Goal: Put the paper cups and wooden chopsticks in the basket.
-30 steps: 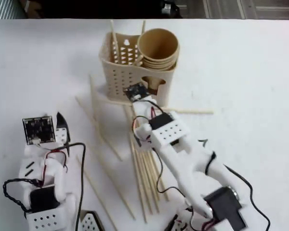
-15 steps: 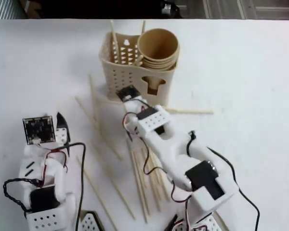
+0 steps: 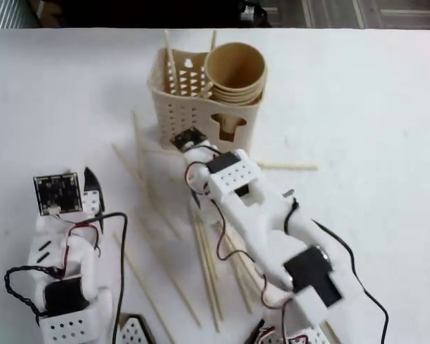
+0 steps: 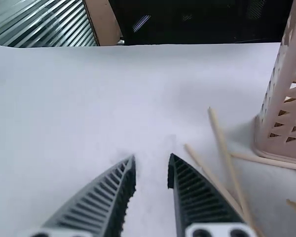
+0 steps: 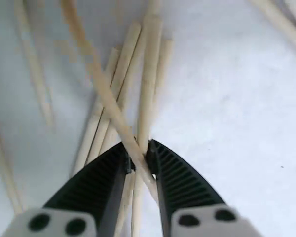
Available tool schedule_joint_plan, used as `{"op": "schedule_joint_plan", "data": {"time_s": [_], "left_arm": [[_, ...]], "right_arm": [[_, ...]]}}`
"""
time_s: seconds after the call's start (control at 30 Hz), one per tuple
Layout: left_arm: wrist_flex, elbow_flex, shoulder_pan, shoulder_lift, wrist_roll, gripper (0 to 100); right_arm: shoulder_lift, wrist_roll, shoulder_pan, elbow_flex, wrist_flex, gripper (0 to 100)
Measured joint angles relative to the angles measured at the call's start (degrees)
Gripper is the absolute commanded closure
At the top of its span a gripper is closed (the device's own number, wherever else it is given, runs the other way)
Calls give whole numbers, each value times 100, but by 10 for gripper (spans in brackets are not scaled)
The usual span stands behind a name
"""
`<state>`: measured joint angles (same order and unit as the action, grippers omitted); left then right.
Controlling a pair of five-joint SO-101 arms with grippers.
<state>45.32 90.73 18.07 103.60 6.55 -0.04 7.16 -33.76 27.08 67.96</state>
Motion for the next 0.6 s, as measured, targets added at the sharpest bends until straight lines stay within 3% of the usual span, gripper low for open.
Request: {"op": "schedule_joint_plan", "data": {"time_s": [0.4,0.6], "left_arm": [[0,0,0,0,0,876],[0,9,0,0,0,876]], "right_arm": [[-1952,9,-422,-97,211,981],[-2409,9,-466,-1002,211,981]]}}
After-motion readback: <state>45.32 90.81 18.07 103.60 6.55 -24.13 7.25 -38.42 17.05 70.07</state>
